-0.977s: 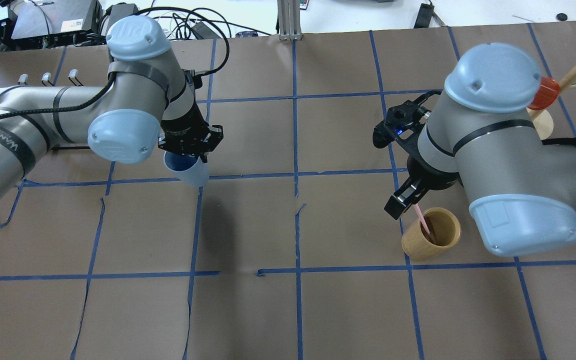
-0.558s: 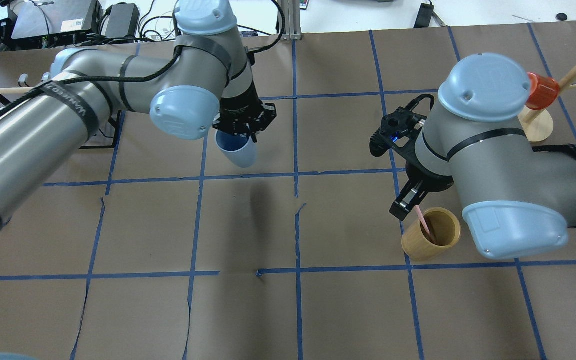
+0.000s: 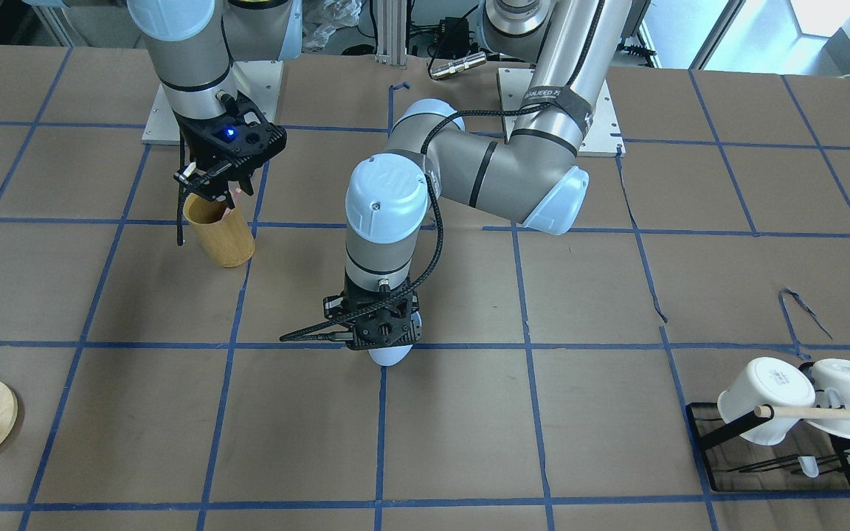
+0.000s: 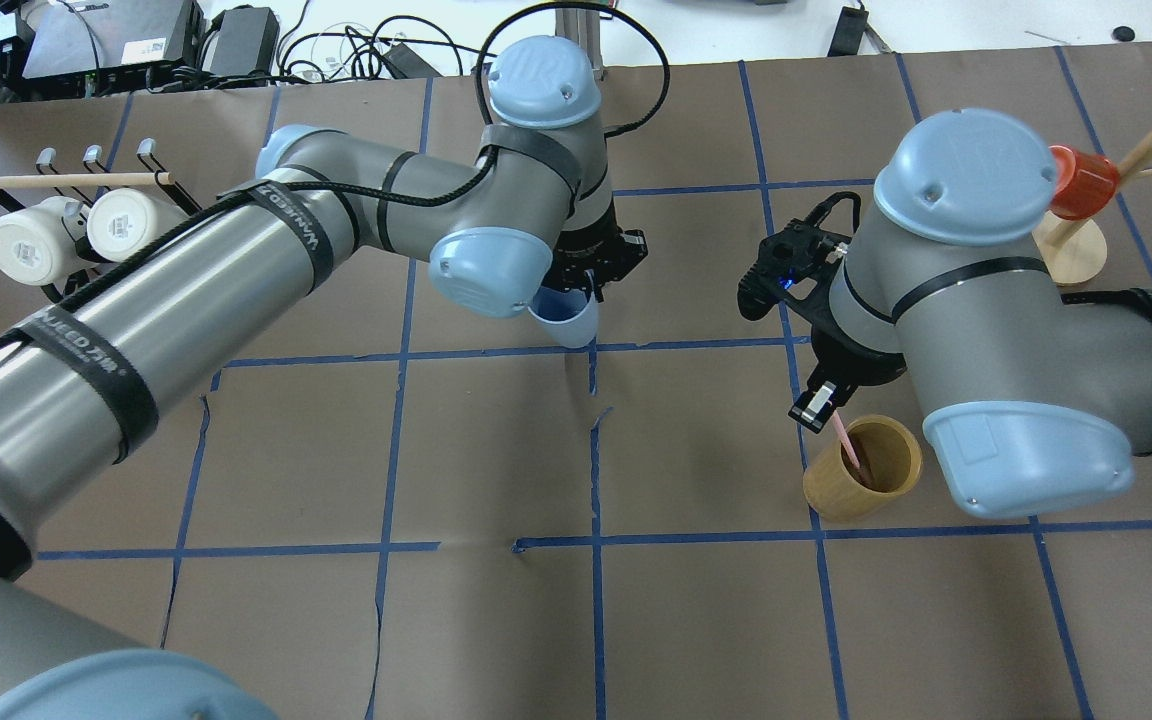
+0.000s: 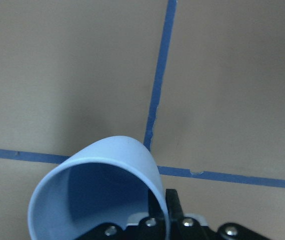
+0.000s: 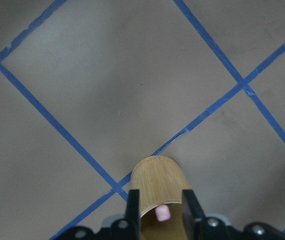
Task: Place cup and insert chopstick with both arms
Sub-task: 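Set blue cup farther out with left gripper while right gripper grasps pink chopstick, then release and raise left gripper while right gripper lifts the pink chopstick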
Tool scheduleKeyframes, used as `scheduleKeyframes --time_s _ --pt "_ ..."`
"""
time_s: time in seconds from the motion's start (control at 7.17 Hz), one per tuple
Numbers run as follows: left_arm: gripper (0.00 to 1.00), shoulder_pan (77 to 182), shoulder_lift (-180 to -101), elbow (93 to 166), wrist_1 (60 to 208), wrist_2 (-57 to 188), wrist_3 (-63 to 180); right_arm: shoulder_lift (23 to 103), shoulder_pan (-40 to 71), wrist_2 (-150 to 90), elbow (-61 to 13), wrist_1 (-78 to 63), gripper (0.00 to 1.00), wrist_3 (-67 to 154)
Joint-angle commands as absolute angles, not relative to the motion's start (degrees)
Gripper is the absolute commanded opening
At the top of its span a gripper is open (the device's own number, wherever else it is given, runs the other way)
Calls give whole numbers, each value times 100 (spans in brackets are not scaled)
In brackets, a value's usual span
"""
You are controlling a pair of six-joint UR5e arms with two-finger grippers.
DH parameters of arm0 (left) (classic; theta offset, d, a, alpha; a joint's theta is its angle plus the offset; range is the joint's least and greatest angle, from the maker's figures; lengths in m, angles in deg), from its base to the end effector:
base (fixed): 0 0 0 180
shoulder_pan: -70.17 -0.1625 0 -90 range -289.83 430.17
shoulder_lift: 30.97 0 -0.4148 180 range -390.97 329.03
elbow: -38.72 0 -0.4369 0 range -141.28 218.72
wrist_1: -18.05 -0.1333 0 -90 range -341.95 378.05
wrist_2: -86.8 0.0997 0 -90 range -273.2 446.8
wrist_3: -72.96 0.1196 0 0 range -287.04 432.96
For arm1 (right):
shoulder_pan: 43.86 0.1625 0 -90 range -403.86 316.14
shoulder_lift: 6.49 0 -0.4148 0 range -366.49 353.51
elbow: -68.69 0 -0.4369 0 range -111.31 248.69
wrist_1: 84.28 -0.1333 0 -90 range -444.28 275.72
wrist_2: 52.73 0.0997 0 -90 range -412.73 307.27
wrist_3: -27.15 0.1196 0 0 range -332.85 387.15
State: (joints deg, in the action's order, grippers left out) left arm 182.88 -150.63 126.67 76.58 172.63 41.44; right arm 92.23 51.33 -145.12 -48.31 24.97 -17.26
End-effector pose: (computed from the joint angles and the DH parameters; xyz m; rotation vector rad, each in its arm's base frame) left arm -0.4012 -0.5908 0.2082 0.2302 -3.0372 0.0408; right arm 0.1688 -0.4402 0.3177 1.2984 -2.8113 0.0030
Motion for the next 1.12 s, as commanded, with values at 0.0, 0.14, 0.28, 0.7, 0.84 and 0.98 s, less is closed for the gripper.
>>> scheduleKeyframes --time_s 0.0,0.14,0.28,0.7,0.84,0.98 --pt "100 18320 -15147 12644 7571 17249 4071 9221 5133 -14510 -4821 2470 19 -1811" --pt "100 18276 -14912 12557 7640 17310 4088 9239 5133 -14519 -4820 2444 12 -1812" --pt "100 18049 -14719 12364 8094 17319 4149 9274 5124 -14519 -4803 2392 0 -1820" --pt "100 17223 -13789 11510 10158 17363 5060 9292 5115 -14528 -4689 2348 0 -1768" --pt "100 17038 -13385 11614 10468 17354 5081 9292 5115 -14536 -4367 2086 0 -1733" --pt "100 17036 -12998 12120 10428 17354 5368 9213 5115 -14528 -3876 1588 0 -1689"
